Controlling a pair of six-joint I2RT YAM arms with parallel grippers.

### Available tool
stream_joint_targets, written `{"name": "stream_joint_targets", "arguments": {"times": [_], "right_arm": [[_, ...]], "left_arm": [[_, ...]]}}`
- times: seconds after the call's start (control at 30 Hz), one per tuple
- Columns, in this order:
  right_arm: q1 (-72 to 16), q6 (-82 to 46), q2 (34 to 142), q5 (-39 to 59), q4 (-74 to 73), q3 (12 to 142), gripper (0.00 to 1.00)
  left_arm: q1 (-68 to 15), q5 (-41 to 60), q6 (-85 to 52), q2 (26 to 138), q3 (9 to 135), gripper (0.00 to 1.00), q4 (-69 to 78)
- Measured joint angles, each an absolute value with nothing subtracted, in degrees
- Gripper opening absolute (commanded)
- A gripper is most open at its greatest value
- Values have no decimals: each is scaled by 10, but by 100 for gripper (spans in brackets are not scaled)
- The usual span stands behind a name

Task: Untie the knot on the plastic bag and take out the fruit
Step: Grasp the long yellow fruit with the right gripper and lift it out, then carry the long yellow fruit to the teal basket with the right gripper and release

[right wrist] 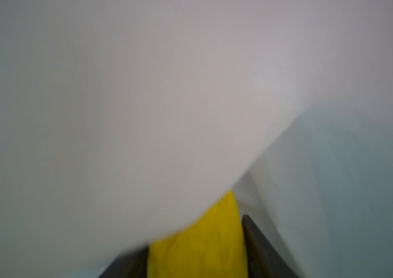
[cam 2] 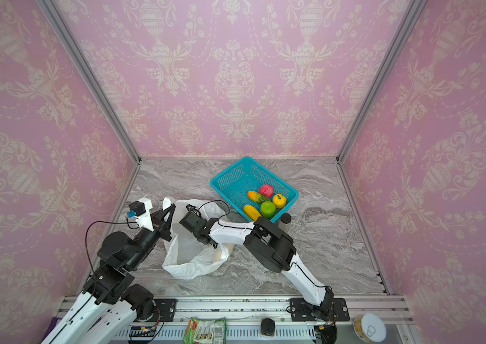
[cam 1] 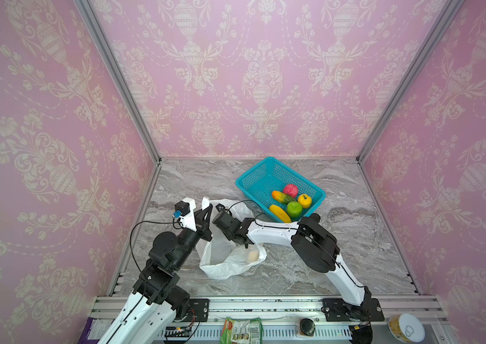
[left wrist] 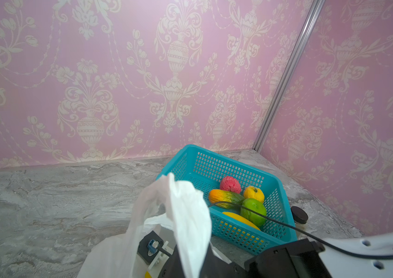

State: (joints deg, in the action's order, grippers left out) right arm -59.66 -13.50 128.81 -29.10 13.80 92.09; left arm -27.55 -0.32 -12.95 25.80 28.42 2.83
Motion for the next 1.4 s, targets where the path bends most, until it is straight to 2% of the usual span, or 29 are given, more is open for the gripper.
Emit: {"name": "stream_joint_targets", "arguments": {"times": [0.2, 0.5, 0.7, 0.93, 1.07, 1.2, 1.4], "right_arm": [[-626, -116, 1181, -238, 91, 803, 44], [-644, -90, 960, -100, -73, 601, 43], [-644, -79, 879, -40, -139, 512, 41], [-644, -70, 834, -13, -184, 489, 41], [-644, -64, 855, -20, -198, 490, 34], [-643, -62, 883, -27, -188, 494, 32], [-628, -64, 829, -40, -186, 494, 29]], "left_arm": [[-276, -18, -128, 275, 269, 0, 28], [-276, -38, -125, 275, 261, 0, 27], [-276, -46, -125, 276, 254, 0, 28], [-276, -51, -125, 281, 249, 0, 28], [-276, -57, -125, 281, 249, 0, 29], [-276, -65, -123, 282, 249, 0, 29], [-276, -70, -115, 290, 249, 0, 30]]}}
